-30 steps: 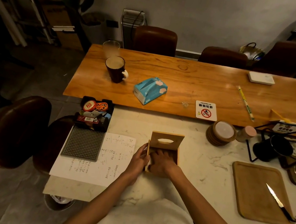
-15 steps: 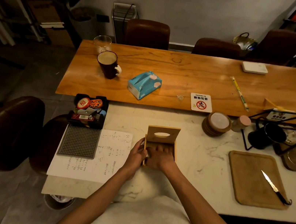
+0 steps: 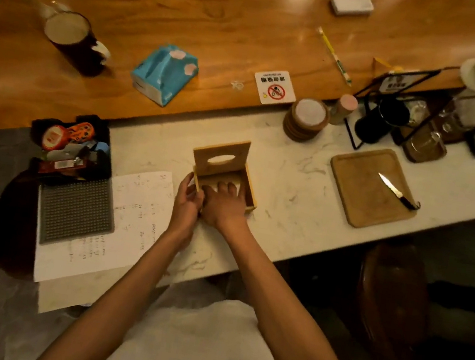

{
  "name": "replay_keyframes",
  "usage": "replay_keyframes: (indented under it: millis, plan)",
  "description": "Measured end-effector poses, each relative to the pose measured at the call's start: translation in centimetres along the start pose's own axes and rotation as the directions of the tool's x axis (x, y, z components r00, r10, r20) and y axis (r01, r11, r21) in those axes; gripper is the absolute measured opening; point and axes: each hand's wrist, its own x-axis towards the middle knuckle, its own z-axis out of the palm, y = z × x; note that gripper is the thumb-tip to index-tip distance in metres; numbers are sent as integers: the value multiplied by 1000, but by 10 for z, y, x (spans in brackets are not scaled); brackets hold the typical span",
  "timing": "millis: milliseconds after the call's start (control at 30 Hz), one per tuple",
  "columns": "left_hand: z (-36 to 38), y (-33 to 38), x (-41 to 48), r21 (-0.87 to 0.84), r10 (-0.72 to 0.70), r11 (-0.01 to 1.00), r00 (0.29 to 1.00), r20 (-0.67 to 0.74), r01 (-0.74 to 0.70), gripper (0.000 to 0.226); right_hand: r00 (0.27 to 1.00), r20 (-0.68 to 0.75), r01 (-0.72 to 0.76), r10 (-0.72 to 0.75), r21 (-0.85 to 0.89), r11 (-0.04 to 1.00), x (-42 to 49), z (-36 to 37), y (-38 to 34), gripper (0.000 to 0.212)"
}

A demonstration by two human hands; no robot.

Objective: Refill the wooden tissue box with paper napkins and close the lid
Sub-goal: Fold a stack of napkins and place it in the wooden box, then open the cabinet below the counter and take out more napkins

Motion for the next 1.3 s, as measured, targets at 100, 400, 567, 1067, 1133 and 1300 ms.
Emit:
replay_keyframes:
  millis: [100, 400, 567, 1067, 1133, 1300]
  plan:
    - [-2, 0, 1, 5, 2, 1000, 1000, 32, -2, 52, 1000, -3, -9, 9, -8, 1000, 0, 0, 3, 55]
    - [-5, -5, 4, 5, -15, 1000, 999, 50, 15, 50, 972, -226, 98, -57, 176, 979, -20, -6, 5, 44]
    - [1, -16, 2, 36, 36, 999, 998, 56, -38, 46, 734, -554, 133, 393, 685, 717, -68, 3, 31, 42]
    - [40, -18, -52, 56, 143, 989, 963, -228, -134, 53, 998, 18, 21, -67, 848, 530, -54, -3, 129, 66]
    - [47, -52, -70, 340, 244, 934, 893, -379, -111, 53, 996, 45, 43, -71, 452, 891, -64, 30, 148, 69]
    - [44, -148, -78, 941, 316, 332, 932, -175, 65, 75, 979, -113, 173, -170, 14, 985, -79, 104, 173, 75]
